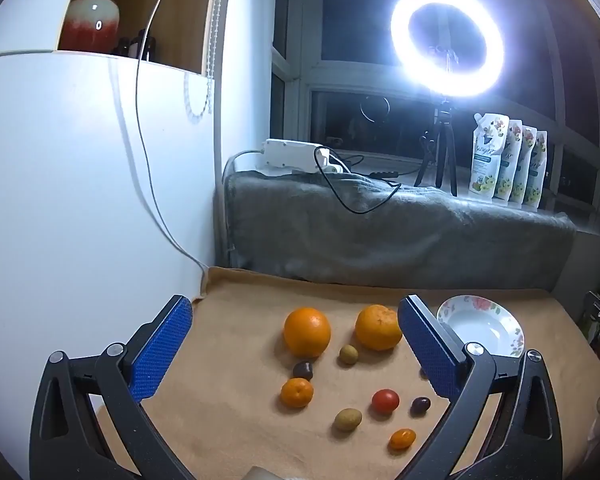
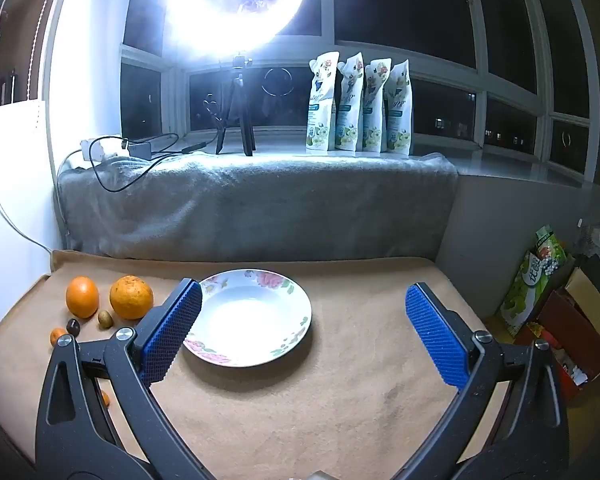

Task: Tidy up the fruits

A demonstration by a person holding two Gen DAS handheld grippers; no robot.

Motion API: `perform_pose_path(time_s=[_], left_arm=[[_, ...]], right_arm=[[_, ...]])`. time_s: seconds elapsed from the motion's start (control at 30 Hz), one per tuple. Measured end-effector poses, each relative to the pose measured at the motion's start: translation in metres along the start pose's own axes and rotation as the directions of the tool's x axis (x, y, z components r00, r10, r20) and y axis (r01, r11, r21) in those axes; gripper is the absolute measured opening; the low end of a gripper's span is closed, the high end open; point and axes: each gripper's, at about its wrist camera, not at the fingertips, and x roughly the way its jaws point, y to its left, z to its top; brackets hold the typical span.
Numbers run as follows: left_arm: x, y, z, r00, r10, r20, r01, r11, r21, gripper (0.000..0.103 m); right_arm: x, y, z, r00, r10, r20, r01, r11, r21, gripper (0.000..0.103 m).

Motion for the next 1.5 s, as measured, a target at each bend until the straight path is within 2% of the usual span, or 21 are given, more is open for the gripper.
perform_pose_path(time_s=[1.5], left_arm=[[-0.0008,-0.0035,0.0008,1.000,-0.006,-0.013,0.006,1.000,-0.002,0.102]], right_arm=[[-0.0074,0.0027,-0.0010,1.000,0.013,-0.004,-0.013,1.000,0.003,0.103]])
